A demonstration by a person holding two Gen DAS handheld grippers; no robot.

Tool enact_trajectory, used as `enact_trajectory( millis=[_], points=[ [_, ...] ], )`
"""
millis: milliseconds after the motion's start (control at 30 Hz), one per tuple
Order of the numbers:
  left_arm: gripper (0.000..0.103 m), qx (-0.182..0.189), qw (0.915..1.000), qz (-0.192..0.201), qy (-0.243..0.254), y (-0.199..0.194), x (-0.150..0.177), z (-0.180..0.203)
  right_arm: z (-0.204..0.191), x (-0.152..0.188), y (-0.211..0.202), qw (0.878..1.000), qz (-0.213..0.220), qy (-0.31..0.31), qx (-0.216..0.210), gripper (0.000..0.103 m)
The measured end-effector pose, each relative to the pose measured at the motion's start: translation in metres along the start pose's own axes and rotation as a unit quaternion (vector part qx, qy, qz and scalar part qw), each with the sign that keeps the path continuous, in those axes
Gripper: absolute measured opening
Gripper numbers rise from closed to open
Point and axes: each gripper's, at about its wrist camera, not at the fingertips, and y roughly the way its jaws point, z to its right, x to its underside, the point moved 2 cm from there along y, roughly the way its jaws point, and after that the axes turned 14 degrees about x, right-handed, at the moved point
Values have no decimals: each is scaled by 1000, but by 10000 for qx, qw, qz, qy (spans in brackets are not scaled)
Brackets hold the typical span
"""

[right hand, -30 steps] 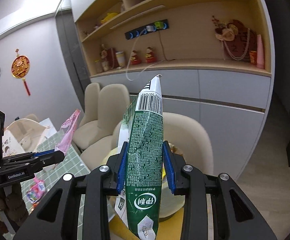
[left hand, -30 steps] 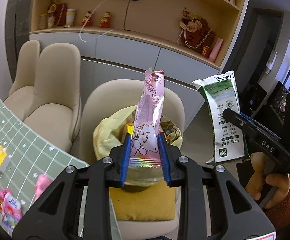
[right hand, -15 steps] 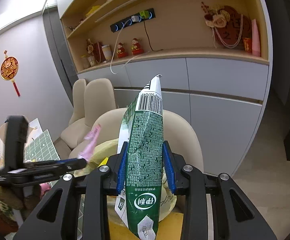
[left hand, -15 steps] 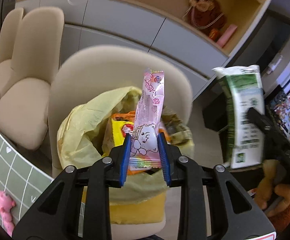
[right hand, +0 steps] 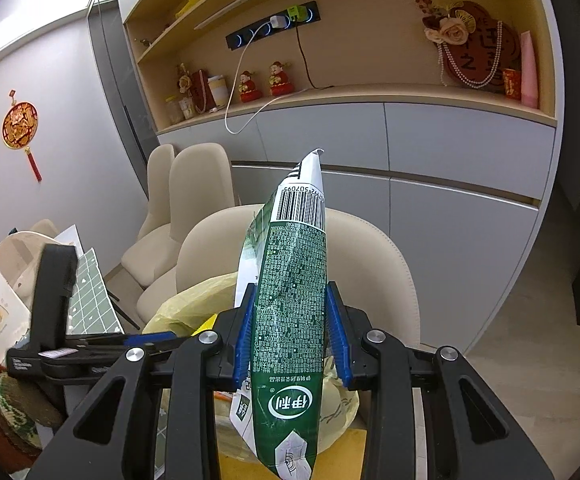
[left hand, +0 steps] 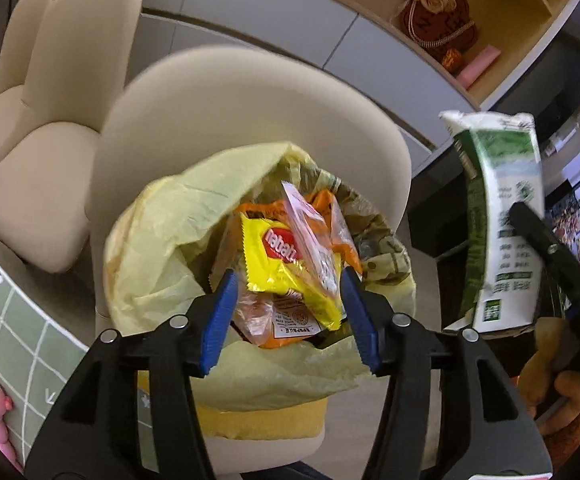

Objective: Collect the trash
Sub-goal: 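Lower the white-green box into the yellow bag and open the right gripper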

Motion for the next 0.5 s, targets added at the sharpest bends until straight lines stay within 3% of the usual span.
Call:
enact_trajectory(
  millis=[167, 367, 500],
  points=[
    [58, -400, 9981, 431, 200, -37, 7, 11, -5, -1, 7, 9998, -74, 97, -150, 32],
    [59, -678, 9958, 614, 88, -78, 29, 12, -26, 0, 45, 9990, -287, 182, -294, 32],
    [60, -797, 9946, 668, -46, -97, 42, 5, -42, 13, 92, 9956, -834, 354, -232, 32]
  ],
)
